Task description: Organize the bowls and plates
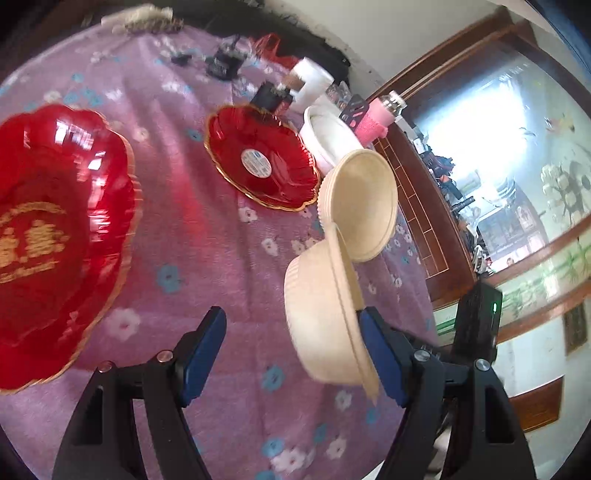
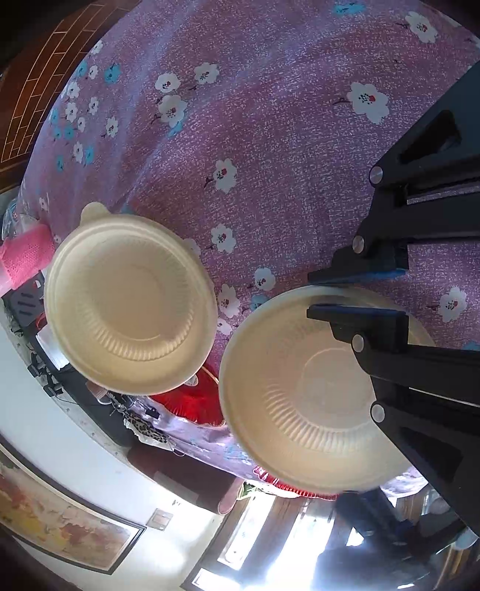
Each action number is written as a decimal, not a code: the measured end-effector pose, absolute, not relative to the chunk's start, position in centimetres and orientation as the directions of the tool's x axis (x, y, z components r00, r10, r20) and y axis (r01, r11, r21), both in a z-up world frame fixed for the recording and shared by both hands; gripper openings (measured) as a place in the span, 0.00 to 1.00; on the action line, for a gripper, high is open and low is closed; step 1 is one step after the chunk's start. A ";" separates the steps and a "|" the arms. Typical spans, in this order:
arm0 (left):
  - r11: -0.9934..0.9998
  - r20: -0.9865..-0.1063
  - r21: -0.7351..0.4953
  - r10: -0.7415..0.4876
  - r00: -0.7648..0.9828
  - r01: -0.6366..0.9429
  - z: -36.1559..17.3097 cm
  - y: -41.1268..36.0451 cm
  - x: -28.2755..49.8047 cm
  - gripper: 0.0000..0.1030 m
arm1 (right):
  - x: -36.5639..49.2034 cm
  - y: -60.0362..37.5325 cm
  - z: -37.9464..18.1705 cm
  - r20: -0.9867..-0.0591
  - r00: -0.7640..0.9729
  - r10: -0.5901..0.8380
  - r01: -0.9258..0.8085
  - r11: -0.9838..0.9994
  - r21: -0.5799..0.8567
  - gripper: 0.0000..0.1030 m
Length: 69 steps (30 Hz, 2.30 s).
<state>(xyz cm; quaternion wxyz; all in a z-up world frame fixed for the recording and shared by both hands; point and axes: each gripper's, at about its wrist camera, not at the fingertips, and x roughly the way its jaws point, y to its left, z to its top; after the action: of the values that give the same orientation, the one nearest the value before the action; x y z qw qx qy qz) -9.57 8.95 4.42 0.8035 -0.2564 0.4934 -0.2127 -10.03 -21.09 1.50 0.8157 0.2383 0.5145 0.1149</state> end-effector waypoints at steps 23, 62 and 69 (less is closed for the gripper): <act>0.896 -0.820 -0.438 -0.433 0.375 0.075 3.9 7.6 -9.4 0.17 | -12.1 -17.3 4.8 -0.722 0.497 0.482 -0.041 0.844 0.535 0.11; 0.982 -0.692 -0.185 -0.115 0.713 -0.022 9.8 14.4 -18.1 0.11 | -15.3 -8.2 9.9 -0.664 0.556 0.499 -0.253 0.863 0.437 0.12; 0.979 -0.680 -0.178 -0.049 0.731 -0.100 10.1 18.4 -16.9 0.13 | -12.5 -3.4 10.5 -0.670 0.530 0.519 -0.302 0.854 0.423 0.12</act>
<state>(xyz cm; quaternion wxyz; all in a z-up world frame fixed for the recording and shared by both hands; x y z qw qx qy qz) -16.93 18.40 10.08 0.9248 -0.1019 0.3663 0.0137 -12.47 -3.43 10.54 0.8651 0.1288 0.4227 0.2373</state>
